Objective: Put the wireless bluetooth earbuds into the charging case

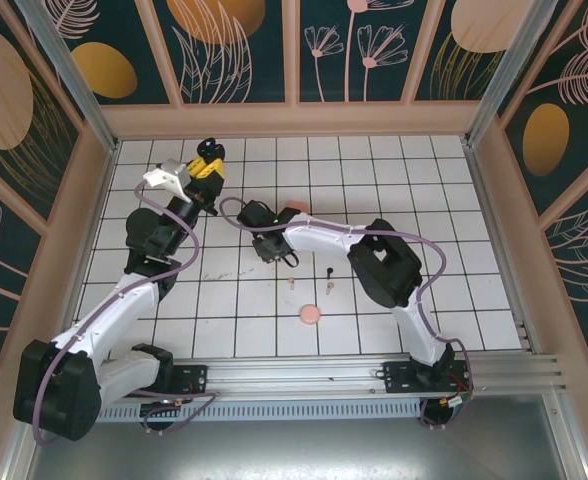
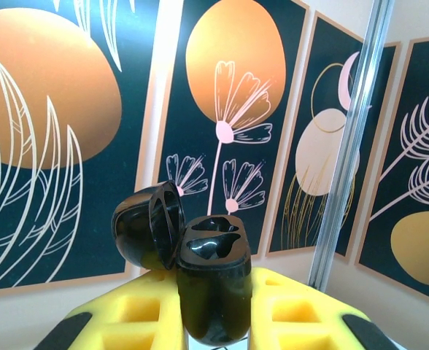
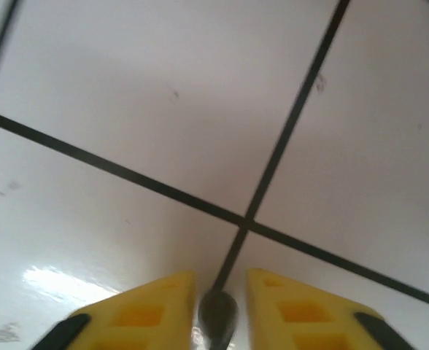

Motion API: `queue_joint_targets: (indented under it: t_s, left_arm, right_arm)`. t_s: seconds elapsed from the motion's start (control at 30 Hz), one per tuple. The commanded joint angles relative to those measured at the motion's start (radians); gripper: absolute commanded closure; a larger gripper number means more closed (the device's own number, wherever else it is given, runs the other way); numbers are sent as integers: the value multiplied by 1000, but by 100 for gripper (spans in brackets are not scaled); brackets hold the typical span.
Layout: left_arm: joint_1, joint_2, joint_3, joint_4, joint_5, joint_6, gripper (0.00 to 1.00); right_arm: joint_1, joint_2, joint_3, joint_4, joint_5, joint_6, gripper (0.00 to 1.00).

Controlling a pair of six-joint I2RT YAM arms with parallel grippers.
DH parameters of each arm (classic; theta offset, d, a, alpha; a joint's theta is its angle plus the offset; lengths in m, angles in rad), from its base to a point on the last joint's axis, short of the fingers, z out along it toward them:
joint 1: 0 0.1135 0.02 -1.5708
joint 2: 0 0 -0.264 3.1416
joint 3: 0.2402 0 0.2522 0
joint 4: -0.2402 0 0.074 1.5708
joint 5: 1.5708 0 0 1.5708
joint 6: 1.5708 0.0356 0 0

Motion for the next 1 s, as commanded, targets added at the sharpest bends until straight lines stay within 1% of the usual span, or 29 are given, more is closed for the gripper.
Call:
queue_joint_targets:
  t_s: [0.0,0.07,0.27,0.53,0.67,0.87,0.97]
  left_arm:
    - [6,-23,-16,58,-26,-29,100]
    - [6,-26,-15,58,-26,-30,100]
    - [6,-36,-3,41,-26,-11,100]
    - [6,-5,20,61,-16,-33,100]
    - [7,18,33,60,-4,-33,100]
    - [7,30,29,61,-2,-24,100]
    - [6,42,36,59,8,-29,100]
  right_arm:
    - [-4,19,65,-43,-9,-7,66]
    - [-4,18,95,-56,0,2,60]
    - [-13,-3,153,-87,11,41,52]
    - [-39,-82,97,-51,-6,137,41]
    - [-55,-130,36,-11,-24,204,40]
    - [-76,-190,-61,17,-16,312,40]
    - [-91,-228,-138,32,-11,354,41]
